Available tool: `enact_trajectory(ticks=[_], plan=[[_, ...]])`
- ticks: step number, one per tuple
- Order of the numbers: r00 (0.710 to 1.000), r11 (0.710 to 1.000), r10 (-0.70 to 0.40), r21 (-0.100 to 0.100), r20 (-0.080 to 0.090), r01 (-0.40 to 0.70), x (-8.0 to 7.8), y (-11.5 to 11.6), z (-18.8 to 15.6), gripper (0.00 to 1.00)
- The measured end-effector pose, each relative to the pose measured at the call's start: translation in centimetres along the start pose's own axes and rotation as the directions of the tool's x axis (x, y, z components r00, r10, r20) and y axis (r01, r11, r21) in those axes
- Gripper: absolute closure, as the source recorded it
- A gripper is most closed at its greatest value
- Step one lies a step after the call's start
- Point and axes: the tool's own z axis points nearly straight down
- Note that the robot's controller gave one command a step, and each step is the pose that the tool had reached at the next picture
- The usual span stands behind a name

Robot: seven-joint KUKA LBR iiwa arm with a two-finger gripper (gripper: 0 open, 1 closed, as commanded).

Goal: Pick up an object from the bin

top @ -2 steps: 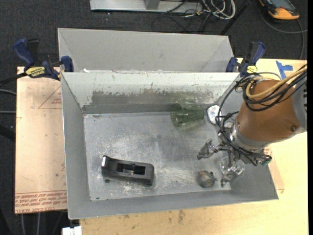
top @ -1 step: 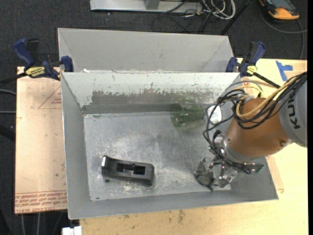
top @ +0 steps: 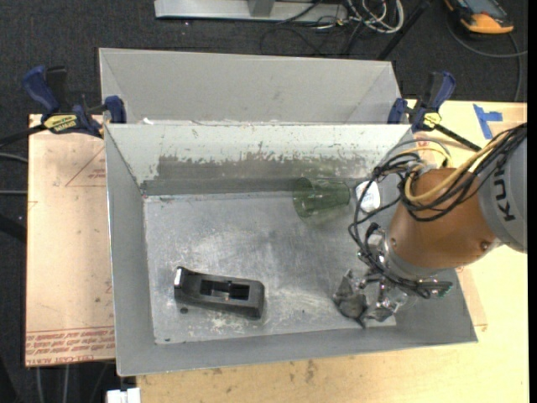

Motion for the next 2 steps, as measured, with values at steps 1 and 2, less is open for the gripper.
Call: enact_trajectory(ticks=[1,2], plan=[[0.999,0.999,0.038,-0.008,-0.005,-0.038,0.09,-0.25,-12.24,1.00],[0.999,0.999,0.038,-0.008,-0.005,-0.038,0.09,-0.24,-12.24,1.00]])
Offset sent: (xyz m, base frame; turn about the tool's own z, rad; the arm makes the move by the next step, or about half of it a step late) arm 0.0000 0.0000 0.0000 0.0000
